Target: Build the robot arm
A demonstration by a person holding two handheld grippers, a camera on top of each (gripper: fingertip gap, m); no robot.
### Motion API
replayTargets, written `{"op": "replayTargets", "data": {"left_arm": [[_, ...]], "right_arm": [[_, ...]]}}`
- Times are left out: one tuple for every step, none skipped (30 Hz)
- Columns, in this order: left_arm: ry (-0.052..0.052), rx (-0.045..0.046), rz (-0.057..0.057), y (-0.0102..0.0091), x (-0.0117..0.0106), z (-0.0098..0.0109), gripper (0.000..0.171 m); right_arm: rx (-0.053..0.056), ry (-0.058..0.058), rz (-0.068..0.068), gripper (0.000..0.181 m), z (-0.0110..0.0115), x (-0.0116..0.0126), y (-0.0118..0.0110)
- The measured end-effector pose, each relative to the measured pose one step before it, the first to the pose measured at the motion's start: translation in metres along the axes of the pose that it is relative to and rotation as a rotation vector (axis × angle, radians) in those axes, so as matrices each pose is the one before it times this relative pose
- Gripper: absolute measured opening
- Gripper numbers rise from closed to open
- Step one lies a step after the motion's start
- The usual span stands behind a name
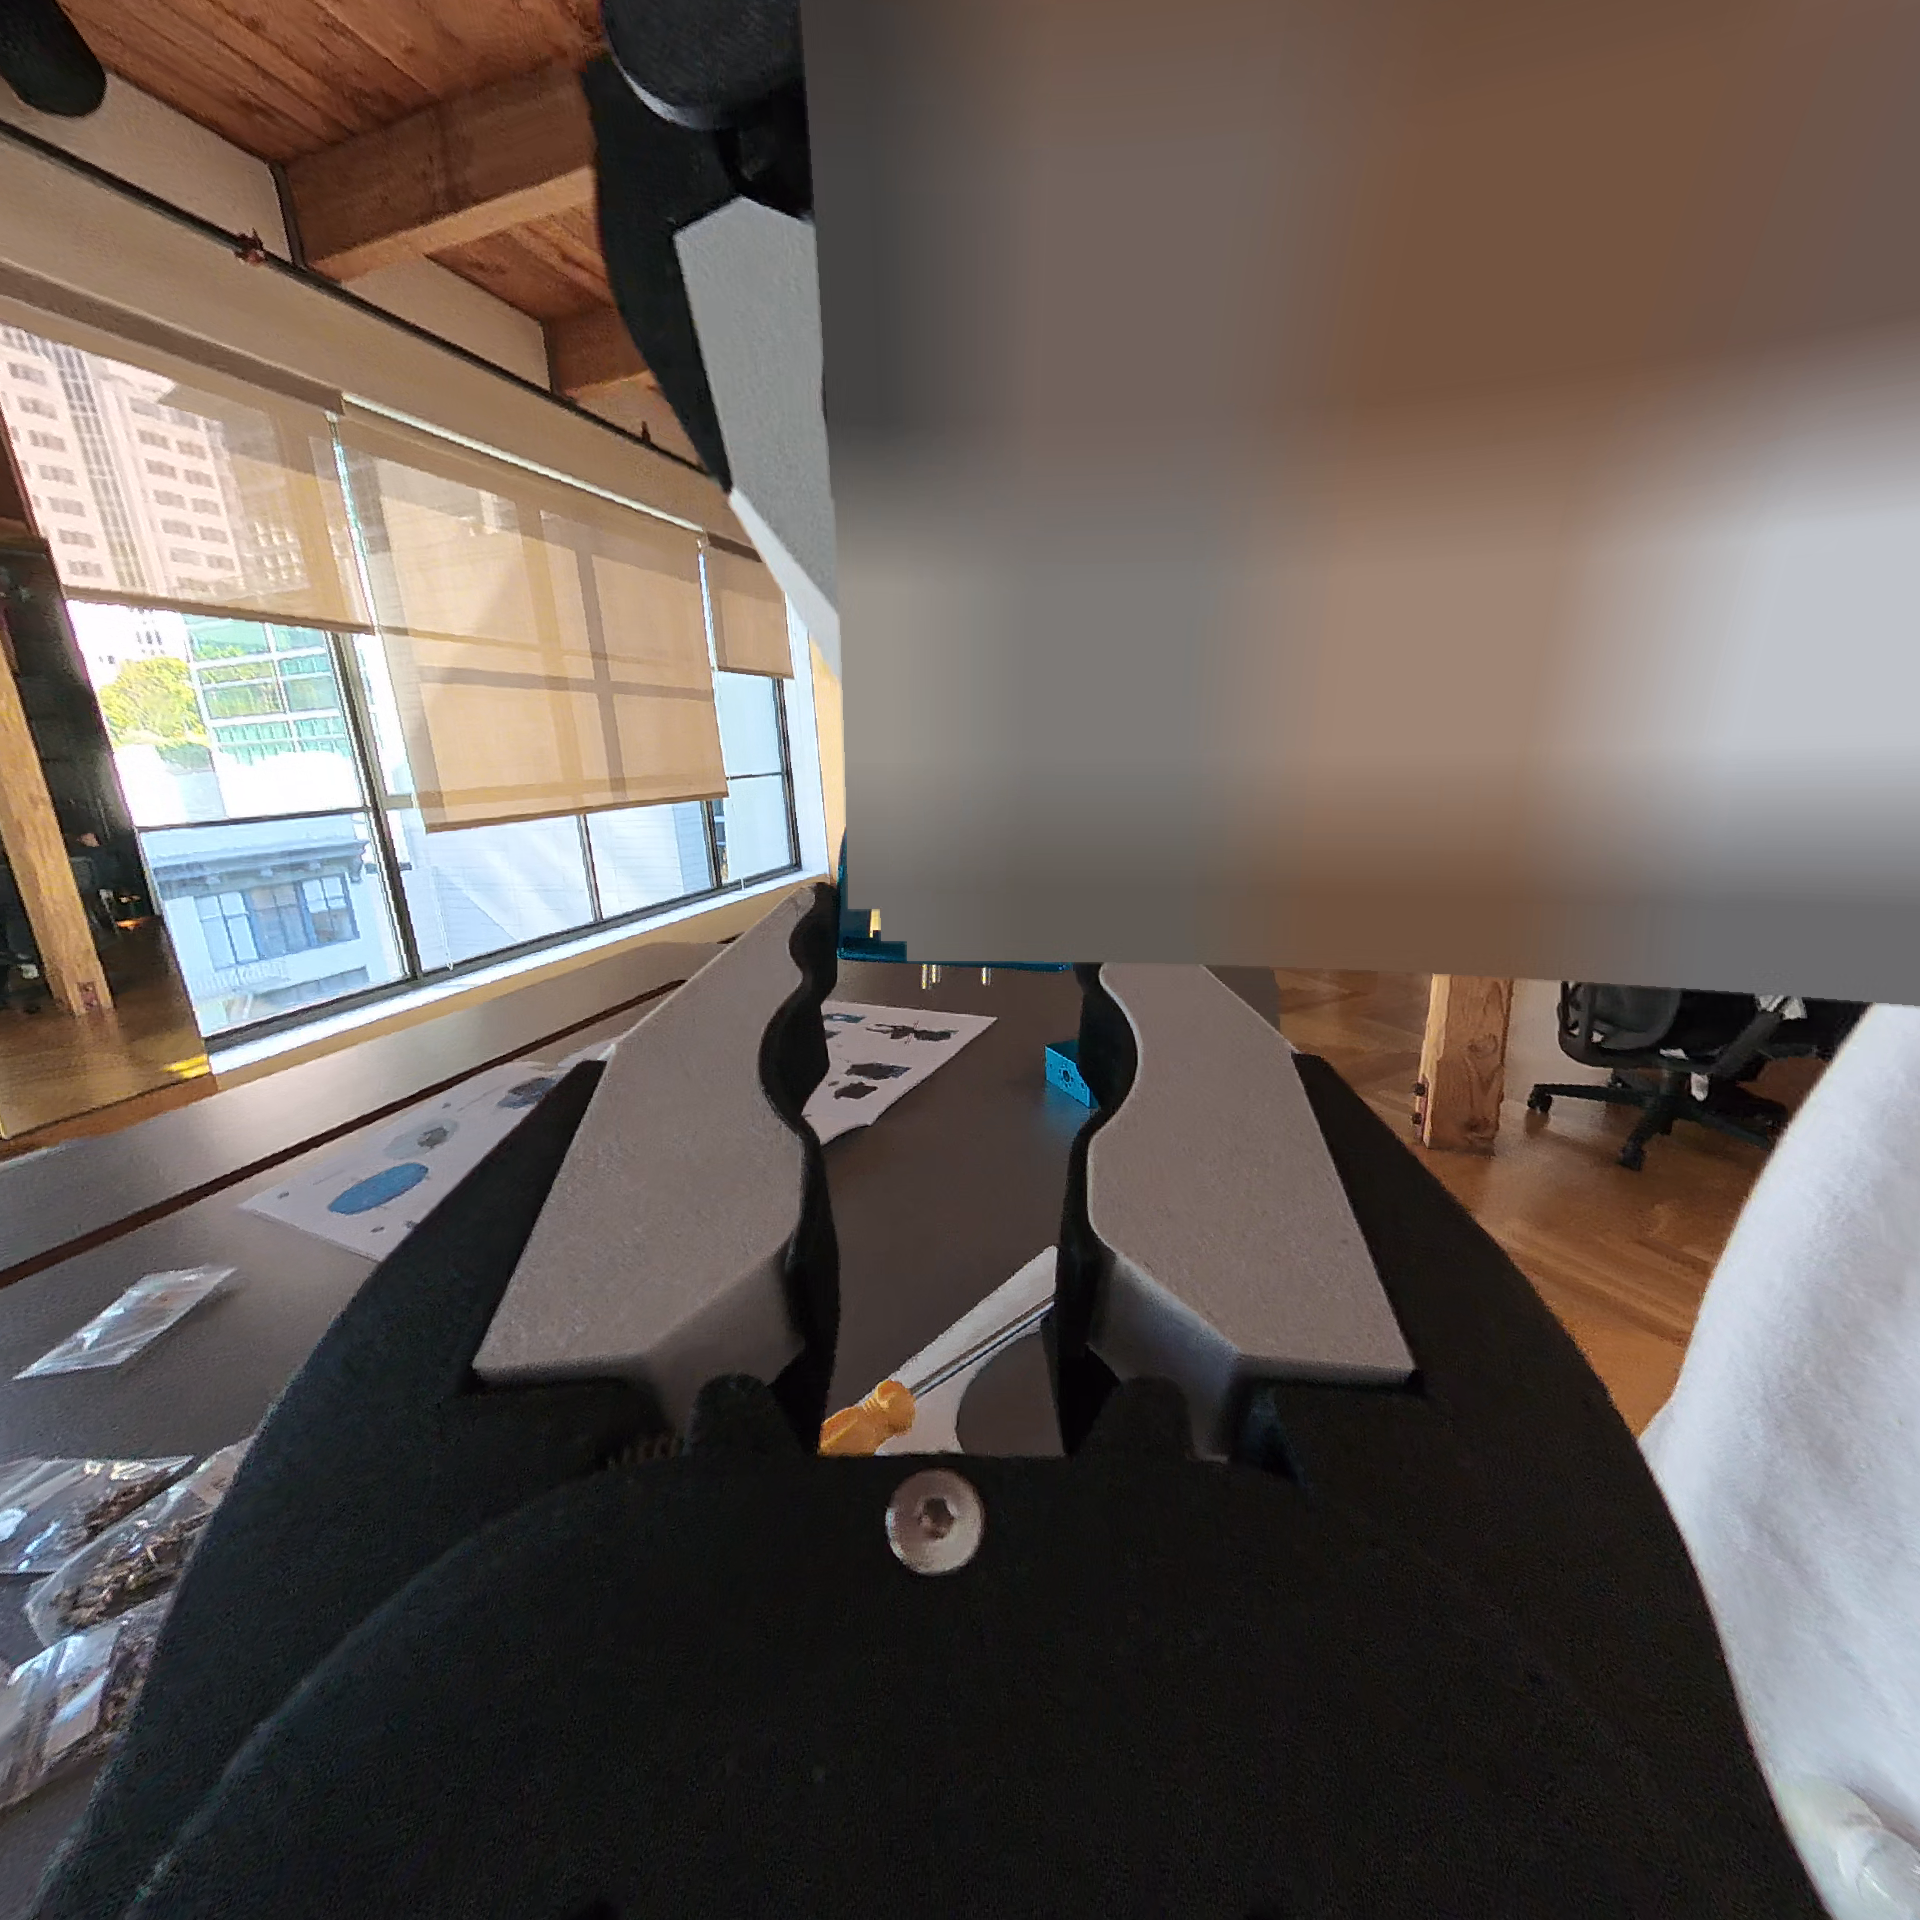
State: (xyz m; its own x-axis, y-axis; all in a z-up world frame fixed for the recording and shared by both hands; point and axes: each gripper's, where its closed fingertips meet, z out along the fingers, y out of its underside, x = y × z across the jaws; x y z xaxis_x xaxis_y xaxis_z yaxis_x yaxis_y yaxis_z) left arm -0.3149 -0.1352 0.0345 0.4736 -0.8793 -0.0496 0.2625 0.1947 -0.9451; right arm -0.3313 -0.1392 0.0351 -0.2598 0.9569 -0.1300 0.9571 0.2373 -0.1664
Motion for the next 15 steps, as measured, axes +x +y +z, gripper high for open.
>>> {"op": "replayTargets", "data": {"left_arm": [[0.0028,0.01225,0.0033,-0.00129,0.001,-0.00178,0.044],[0.0075,0.01689,0.0012,-0.00203,0.00181,-0.00193,0.044],[0.0059,0.0156,-0.0003,-0.00194,0.00166,-0.00185,0.044],[-0.001,0.01307,0.0009,-0.00183,0.00061,-0.0017,0.044],[0.0009,0.01096,0.0009,-0.00141,0.00075,-0.00148,0.044],[0.005,0.00764,-0.0015,-0.001,0.00123,-0.00106,0.044],[0.0019,0.00316,-0.0042,-0.00017,0.00045,-0.00067,0.044],[0.0017,0.00278,-0.0034,-0.00002,0.0005,-0.00045,0.044],[0.008,0.00142,-0.0043,0.00035,0.00146,-0.00015,0.044],[0.0057,-0.00136,-0.0081,0.00092,0.00117,0.00007,0.044],[0.0021,-0.00061,-0.0078,0.00098,0.00075,0.0,0.044],[0.0062,0.00126,-0.0066,0.00087,0.00154,0.00002,0.044],[0.0083,0.00031,-0.0112,0.00125,0.0019,-0.00026,0.044],[0.0087,0.00139,-0.0176,0.00152,0.00169,-0.0005,0.044],[0.0086,0.00223,-0.025,0.00172,0.00138,-0.0007,0.044]], "right_arm": [[0.0464,0.0127,-0.0208,0.0,-0.00116,-0.00132,0.00143],[0.0455,0.0149,-0.011,0.0,-0.0005,0.00009,0.00214],[0.057,0.0124,-0.0074,0.0,-0.0002,0.0005,0.0003],[0.0671,-0.0003,-0.0107,0.0,0.00042,-0.00149,-0.00116],[0.0605,-0.0139,-0.0106,0.0,0.00069,-0.00383,-0.00082],[0.0575,-0.0019,-0.0083,0.0,0.00058,-0.00235,-0.00166],[0.0501,0.0024,-0.0092,0.0,0.00079,-0.00203,-0.00159],[0.0343,0.0028,-0.0157,0.0,0.00081,-0.00228,-0.00037],[0.0329,0.0094,-0.0221,0.0,0.00081,-0.00142,-0.00082],[0.0309,0.0005,-0.0162,0.0,0.00097,-0.00236,-0.00116],[0.0175,-0.0063,-0.001,0.0,0.00065,-0.00241,-0.00002],[0.0062,-0.0046,0.0103,0.0,0.0004,-0.00093,0.00136],[0.0048,-0.0043,0.0095,0.001,0.00044,-0.00051,0.00182],[0.0092,-0.0065,0.0065,0.001,0.00065,-0.00065,0.00178],[0.0071,-0.009,0.0092,0.002,0.00128,-0.00066,0.00228]]}}
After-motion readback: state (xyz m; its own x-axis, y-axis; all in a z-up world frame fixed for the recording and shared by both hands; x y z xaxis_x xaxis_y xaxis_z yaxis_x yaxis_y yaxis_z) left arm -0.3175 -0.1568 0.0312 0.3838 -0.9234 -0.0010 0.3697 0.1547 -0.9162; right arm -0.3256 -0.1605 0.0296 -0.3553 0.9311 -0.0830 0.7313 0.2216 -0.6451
